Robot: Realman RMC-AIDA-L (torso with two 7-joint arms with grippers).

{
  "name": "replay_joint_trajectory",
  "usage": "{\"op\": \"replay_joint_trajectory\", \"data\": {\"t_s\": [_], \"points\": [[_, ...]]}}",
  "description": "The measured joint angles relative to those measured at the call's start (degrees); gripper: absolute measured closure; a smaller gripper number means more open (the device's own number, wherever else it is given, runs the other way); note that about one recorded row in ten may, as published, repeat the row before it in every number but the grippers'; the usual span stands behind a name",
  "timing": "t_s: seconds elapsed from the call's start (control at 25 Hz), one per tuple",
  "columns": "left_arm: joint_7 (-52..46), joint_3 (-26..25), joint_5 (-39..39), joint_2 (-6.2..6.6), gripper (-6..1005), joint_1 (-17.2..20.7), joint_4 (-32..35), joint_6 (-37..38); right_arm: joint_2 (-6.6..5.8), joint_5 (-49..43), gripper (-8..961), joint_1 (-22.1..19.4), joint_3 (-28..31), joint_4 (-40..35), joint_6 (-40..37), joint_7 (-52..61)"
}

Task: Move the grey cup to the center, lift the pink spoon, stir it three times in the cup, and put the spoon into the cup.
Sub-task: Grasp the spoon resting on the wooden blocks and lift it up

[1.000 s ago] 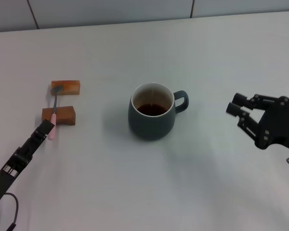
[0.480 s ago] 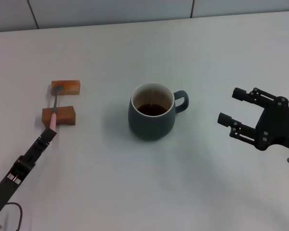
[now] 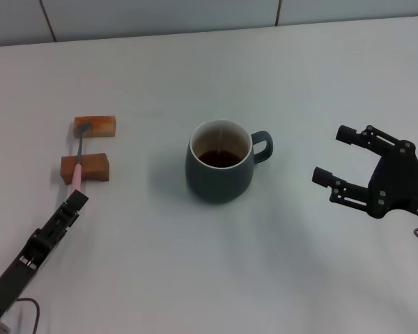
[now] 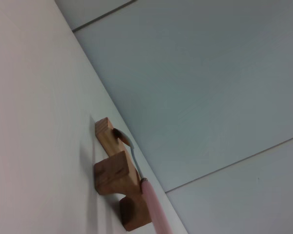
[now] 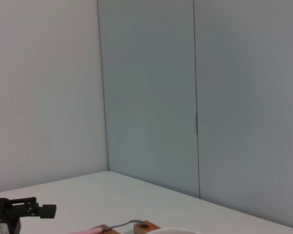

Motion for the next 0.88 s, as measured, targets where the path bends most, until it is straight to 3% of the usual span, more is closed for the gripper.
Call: {"op": "replay_joint_trajectory", "data": {"t_s": [0.88], "points": [[-4.3, -0.6, -0.5, -0.21, 171, -1.8, -0.7, -2.9, 0.05, -0.8, 143, 0.0, -0.3, 0.0, 0.1, 0.1]]}}
